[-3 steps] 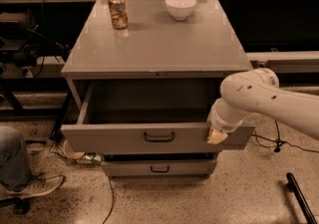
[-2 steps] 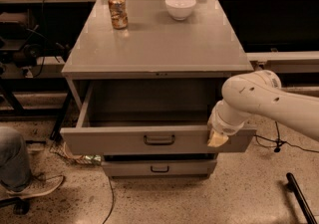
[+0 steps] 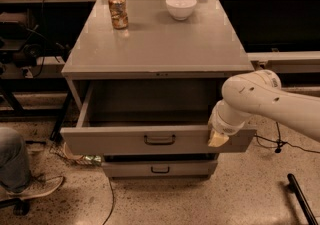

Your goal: Open top drawer

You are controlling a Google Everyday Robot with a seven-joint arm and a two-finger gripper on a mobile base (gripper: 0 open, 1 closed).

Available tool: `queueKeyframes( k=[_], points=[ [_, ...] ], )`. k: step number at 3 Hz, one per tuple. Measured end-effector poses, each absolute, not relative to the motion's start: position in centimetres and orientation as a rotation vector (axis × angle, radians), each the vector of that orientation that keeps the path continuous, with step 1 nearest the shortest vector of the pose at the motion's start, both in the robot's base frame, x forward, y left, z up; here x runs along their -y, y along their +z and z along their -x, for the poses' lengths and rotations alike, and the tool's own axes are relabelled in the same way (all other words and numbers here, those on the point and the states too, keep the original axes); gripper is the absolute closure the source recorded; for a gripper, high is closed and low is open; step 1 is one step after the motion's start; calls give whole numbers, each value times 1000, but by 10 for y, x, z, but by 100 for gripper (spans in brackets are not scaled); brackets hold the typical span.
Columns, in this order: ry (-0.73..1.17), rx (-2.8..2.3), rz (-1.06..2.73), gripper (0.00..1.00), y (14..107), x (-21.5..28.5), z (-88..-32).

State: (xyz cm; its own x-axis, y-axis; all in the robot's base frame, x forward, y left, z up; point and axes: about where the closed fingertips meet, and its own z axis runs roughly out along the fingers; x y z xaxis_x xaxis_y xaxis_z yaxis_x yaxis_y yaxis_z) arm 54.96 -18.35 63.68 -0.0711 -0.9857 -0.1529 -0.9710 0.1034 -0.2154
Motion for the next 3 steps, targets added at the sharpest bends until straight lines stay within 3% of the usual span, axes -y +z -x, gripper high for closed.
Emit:
queueKeyframes(
  k=[2, 3],
  points=[
    [-80, -2125, 1946, 13, 636, 183, -549],
    [-78, -2125, 1948, 0, 635, 183, -548]
  ],
)
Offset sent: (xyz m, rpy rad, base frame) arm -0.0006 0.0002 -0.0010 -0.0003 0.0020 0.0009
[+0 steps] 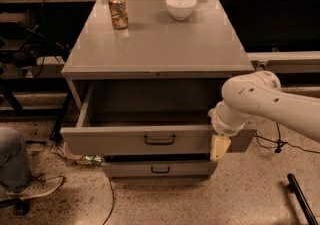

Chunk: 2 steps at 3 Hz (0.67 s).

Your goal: Open top drawer

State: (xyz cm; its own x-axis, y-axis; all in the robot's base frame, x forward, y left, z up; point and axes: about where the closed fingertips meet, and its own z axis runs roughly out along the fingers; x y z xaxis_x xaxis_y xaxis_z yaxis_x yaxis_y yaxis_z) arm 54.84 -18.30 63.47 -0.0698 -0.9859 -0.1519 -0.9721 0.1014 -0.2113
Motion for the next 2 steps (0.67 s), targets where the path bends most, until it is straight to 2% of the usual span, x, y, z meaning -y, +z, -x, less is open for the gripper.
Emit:
queueKeyframes(
  k=[2],
  points=[
    [-62, -2115, 1983, 0, 636, 180, -542]
  ],
)
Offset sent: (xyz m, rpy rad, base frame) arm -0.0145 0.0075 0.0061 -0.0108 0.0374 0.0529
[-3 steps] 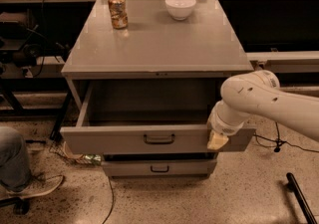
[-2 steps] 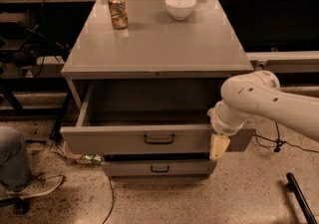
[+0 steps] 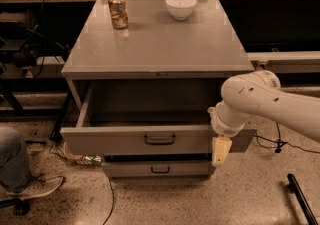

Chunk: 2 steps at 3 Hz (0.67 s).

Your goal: Open top drawer

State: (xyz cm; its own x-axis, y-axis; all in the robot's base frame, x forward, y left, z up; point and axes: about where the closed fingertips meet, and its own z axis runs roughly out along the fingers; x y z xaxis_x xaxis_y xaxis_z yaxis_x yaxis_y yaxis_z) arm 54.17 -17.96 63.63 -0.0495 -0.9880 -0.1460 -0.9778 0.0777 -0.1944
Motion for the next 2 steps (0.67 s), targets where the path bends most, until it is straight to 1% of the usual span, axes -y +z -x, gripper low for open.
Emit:
queueKeyframes(
  k=[1, 2],
  points=[
    [-49, -2144, 1998, 15, 637, 181, -529],
    [-30, -2181, 1978, 46, 636, 185, -514]
  ],
)
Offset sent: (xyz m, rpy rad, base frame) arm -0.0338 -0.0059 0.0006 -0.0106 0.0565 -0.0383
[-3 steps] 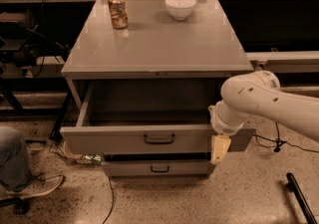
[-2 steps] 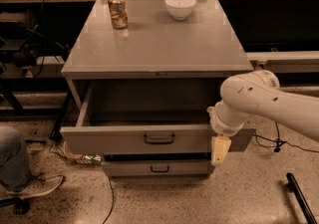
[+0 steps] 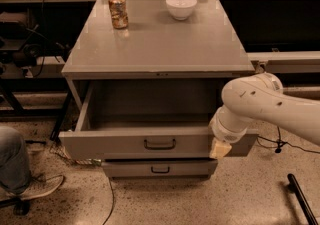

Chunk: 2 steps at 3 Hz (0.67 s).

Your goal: Open top drawer

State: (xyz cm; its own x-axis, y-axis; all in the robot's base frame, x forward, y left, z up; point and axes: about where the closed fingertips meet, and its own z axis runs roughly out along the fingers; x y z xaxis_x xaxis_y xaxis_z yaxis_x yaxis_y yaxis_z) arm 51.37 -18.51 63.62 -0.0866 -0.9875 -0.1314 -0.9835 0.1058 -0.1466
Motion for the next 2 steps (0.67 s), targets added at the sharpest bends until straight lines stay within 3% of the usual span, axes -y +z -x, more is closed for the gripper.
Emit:
queueKeyframes(
  k=[1, 2],
  points=[
    [-15, -2220, 1945, 69, 637, 191, -500],
    [9, -2312, 1876, 99, 641, 202, -469]
  ],
)
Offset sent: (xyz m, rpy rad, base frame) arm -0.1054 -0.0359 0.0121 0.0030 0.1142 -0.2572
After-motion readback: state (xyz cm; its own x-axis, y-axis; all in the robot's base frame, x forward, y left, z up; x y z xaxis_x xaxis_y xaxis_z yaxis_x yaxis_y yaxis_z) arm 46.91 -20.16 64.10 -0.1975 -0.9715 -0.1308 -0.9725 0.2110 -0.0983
